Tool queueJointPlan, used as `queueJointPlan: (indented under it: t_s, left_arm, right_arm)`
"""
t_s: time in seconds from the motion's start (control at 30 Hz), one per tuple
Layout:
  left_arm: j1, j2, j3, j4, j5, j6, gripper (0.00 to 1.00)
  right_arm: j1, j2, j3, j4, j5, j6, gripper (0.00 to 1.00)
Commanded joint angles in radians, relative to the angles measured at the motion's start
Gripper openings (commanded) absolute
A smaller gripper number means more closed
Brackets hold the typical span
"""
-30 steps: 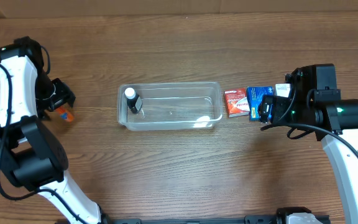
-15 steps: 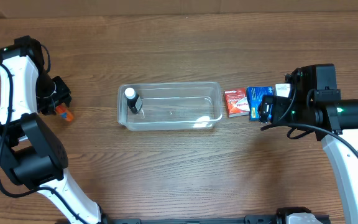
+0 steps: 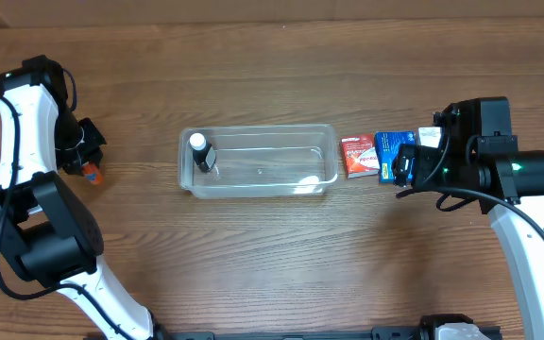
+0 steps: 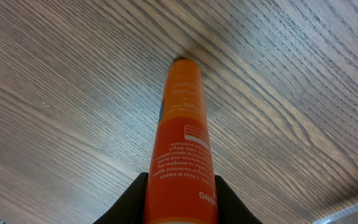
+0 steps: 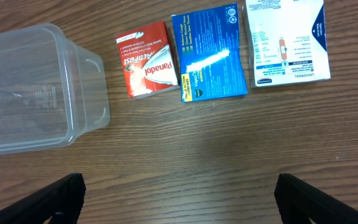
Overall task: Pack container
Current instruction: 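Grasp the orange tube with the left gripper, then carry the orange tube into the container beside the bottle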
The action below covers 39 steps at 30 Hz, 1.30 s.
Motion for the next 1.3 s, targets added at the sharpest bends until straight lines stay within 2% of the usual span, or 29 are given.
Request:
queueJointPlan:
  t_s: [0.0,0.17,0.33,0.57,0.73,0.9,1.27]
  left_arm:
    - [0.01,0.003,-0.004,-0.007,-0.024,0.018,0.07]
    - [0.002,-0.018,-0.004,-0.031,-0.02,0.018,0.04]
    - [-0.049,-0.123,-0.004,-0.055,0.004,0.021,0.04]
    - [-0.215,-0.405,-0.004,-0.055,0.199,0.045,0.04]
    - [-0.369,-0.512,-0.004,-0.053,0.223,0.044,0.04]
    - [-0.479,-0.49,-0.008,-0.087,0.209,0.044,0.04]
    - [-0.488,-0.345,-0.158,-0.038,0.235,0.034,0.04]
  right_arm:
    - [-0.006,-0.003,0.029,0.003,0.006,0.005,1.0]
    - [-0.006,-0.004,0.029,0.003,0.006,0.005,1.0]
    - [-0.006,-0.003,0.029,0.003,0.006,0.005,1.0]
    - [-0.006,-0.004,0.029,0.003,0.005,0.005,1.0]
    - [-0.006,-0.003,0.029,0.002,0.005,0.005,1.0]
    - [-0.006,-0.004,0.029,0.002,0.005,0.005,1.0]
    - [-0.006,-0.004,0.029,-0.002,0.005,0.005,1.0]
